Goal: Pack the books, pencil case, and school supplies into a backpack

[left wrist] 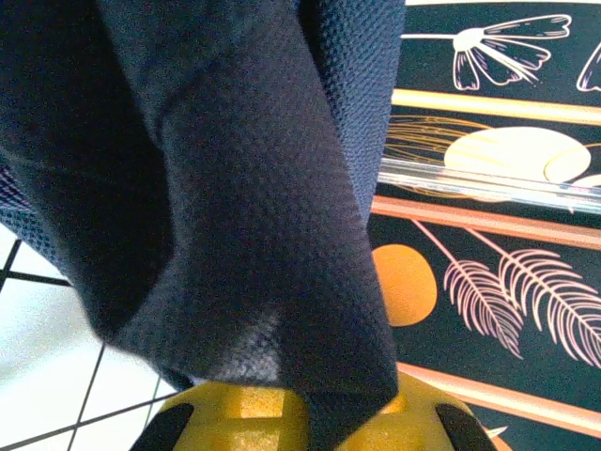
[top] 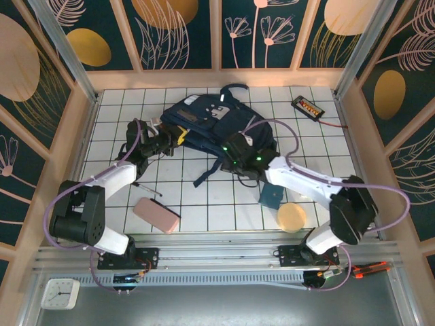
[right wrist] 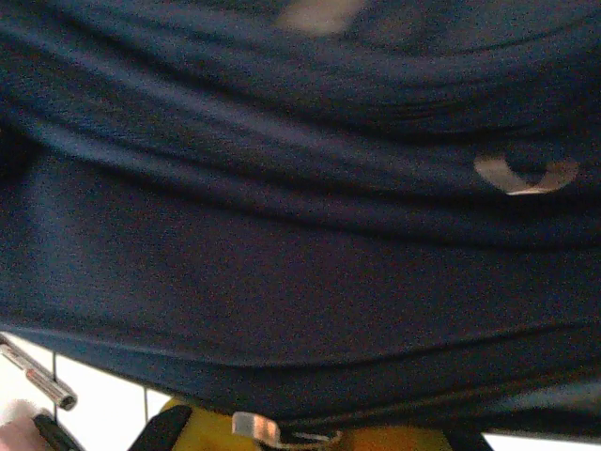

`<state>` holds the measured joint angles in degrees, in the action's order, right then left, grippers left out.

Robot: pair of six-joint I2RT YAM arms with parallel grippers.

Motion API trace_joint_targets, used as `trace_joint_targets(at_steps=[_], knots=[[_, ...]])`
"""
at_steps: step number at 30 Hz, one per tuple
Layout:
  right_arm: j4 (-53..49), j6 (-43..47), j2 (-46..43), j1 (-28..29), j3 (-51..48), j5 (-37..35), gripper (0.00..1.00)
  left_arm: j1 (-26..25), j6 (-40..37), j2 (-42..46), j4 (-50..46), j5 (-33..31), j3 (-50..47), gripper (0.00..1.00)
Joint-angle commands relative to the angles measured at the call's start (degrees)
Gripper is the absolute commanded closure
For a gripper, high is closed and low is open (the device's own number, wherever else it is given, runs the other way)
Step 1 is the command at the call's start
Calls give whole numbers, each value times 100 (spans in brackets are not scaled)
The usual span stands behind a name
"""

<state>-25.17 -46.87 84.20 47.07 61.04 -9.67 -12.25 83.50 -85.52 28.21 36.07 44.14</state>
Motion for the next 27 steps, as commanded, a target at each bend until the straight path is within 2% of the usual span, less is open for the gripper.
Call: trace_joint_targets(at_steps=[1, 7, 17, 24, 27], knots=[[-619, -45, -440, -253, -322, 62, 100, 255, -64, 211, -3, -77, 134, 100], [-801, 102, -750, -648, -519, 153, 100, 314, -113, 140, -49, -48, 254, 100], [-1249, 309, -1341, -1141, -880, 286, 100, 916, -700, -75, -489, 62, 506, 100], [-868, 633, -1302, -1162, -1069, 828, 100, 1313, -1263, -528, -955, 193, 1121, 100], [-521, 684, -1184, -958, -1044, 1104, 100, 1436, -1505, -883, -1097, 312, 1497, 100]])
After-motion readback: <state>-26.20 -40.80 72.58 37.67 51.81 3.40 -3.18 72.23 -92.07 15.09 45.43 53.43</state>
